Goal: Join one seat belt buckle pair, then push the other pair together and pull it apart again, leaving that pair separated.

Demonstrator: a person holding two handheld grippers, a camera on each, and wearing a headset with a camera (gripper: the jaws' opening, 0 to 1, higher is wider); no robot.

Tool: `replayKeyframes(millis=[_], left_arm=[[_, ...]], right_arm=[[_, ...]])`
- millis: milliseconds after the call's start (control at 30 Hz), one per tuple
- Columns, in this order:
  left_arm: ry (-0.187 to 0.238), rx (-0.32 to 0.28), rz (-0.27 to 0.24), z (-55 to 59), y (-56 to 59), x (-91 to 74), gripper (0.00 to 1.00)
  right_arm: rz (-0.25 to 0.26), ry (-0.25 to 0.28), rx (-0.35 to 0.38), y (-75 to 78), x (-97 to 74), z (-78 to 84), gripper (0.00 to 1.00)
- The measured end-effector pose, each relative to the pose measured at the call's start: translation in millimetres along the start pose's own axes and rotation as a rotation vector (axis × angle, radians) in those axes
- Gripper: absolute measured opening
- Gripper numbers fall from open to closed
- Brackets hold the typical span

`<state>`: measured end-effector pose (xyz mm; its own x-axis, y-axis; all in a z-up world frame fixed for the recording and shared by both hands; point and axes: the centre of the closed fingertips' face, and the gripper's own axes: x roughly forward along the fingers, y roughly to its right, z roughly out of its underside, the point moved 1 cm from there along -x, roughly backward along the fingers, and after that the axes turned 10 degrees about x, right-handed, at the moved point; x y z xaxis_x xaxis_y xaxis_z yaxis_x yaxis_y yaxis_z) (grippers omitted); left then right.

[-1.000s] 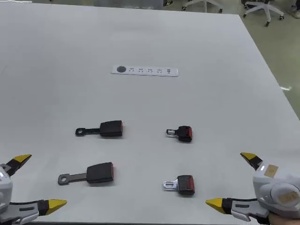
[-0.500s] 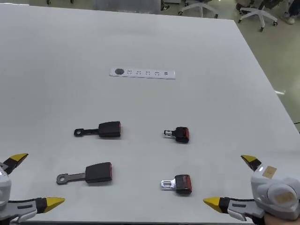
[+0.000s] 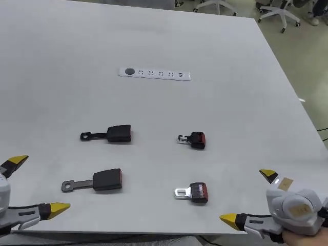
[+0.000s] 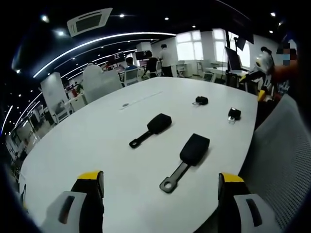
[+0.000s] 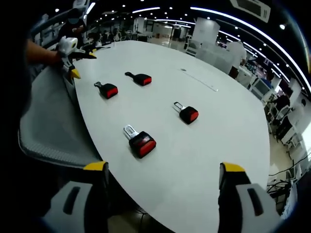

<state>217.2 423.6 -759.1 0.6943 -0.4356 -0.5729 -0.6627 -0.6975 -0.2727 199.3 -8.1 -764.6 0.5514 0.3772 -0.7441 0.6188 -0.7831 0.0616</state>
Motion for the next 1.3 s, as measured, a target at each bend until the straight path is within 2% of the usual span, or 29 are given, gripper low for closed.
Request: replayKeyframes(millis=[133, 300, 367, 400, 467, 767, 967, 1067, 1167, 1200, 1300], left_arm=[[0.004, -0.016, -0.008, 0.4, -2.3, -0.8, 0.99], [-0.008, 0.011, 0.016, 1.6, 4.4, 1.5, 0.99], [-0.008, 0.017, 0.017, 1.2, 5.1, 1.3, 0.99], [-0.01, 0.017, 0.015, 1.6, 4.6, 1.2, 0.99], [-0.014, 0.017, 0.009, 2.0, 3.7, 1.1, 0.99], [-0.026, 0.045, 0.007, 2.2, 6.1, 0.8, 0.97], [-0.037, 0.041, 0.002, 4.5, 6.4, -1.4, 0.97], [-0.049, 0.034, 0.019, 6.8, 9.3, -1.6, 0.91], [-0.041, 0.036, 0.018, 5.0, 9.2, -1.7, 0.92], [-0.035, 0.03, 0.016, 3.9, 8.7, -1.8, 0.92], [-0.032, 0.022, 0.015, 3.8, 7.9, -1.7, 0.94]], right_arm=[[0.0, -0.002, -0.009, -2.3, 0.5, -3.0, 0.96], [0.01, 0.011, 0.003, -2.4, -1.4, -6.2, 0.96], [0.002, -0.025, 0.007, -5.1, -0.3, 0.3, 0.94], [0.017, -0.07, -0.021, -3.3, -1.0, 7.0, 0.93], [0.029, -0.031, -0.045, -3.1, -1.8, 1.1, 0.9], [0.02, -0.063, -0.01, -5.9, -2.2, 4.4, 0.88], [0.007, -0.052, -0.026, -10.4, -1.8, 0.0, 0.88], [-0.002, -0.055, -0.021, -11.6, -0.8, -0.5, 0.86], [-0.04, -0.006, 0.029, -15.6, -0.5, -8.2, 0.86], [-0.073, 0.039, 0.084, -18.9, -2.1, -14.9, 0.86], [-0.126, 0.132, 0.206, -18.0, -7.6, -26.5, 0.91]])
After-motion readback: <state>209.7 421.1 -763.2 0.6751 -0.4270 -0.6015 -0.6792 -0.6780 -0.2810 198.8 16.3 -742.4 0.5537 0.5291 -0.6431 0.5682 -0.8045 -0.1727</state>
